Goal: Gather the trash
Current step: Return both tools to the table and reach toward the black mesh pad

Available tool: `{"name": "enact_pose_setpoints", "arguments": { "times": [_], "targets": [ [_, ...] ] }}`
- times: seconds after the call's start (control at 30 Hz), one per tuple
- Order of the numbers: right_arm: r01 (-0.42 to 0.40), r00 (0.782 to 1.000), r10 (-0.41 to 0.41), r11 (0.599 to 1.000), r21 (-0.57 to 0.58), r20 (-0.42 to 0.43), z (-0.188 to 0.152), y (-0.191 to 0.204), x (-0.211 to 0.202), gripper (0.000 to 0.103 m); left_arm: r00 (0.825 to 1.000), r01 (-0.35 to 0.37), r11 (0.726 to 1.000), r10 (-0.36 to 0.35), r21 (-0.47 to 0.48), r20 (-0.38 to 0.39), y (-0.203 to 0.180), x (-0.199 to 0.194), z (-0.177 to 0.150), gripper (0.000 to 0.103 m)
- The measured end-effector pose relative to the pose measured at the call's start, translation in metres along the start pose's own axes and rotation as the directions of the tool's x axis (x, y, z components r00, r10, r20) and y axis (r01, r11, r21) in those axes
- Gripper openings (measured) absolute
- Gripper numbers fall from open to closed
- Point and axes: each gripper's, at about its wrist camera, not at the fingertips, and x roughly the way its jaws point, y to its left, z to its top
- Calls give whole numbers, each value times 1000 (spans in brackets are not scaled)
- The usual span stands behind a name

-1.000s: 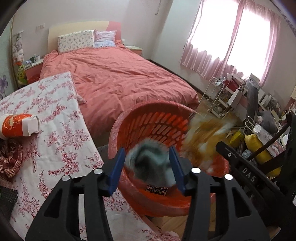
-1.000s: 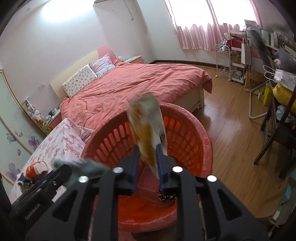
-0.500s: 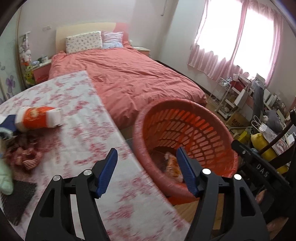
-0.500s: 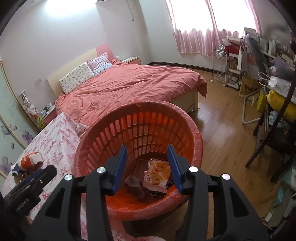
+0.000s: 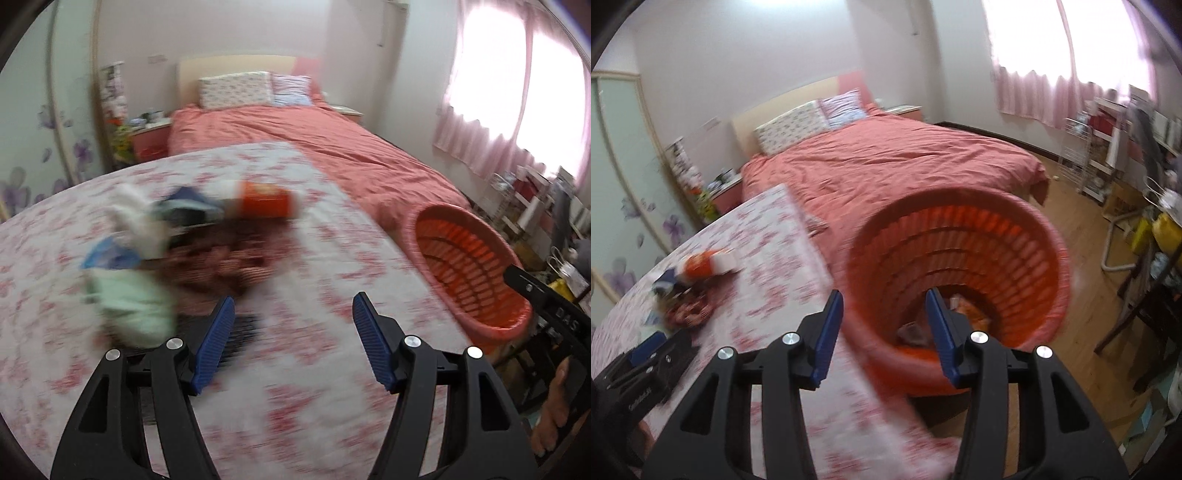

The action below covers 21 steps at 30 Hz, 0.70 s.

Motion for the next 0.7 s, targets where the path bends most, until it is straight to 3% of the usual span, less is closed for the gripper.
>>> {"name": "enact_pose_setpoints", "arguments": {
  "times": [0.3,0.5,0.7],
  "targets": [
    [-126,990,115,980,-151,-83,-34,105,3,46,982,-184,971,187,-150,6,99,-31,-16,79],
    [-205,971,170,954,-219,-170,-60,169,14,46,968,-245,943,249,-223,-11,146,-46,-28,79],
    [-237,955,183,944,-229,-233,-76,207,26,46,962,-265,930,272,-255,-8,173,-56,-39,79]
  ]
}}
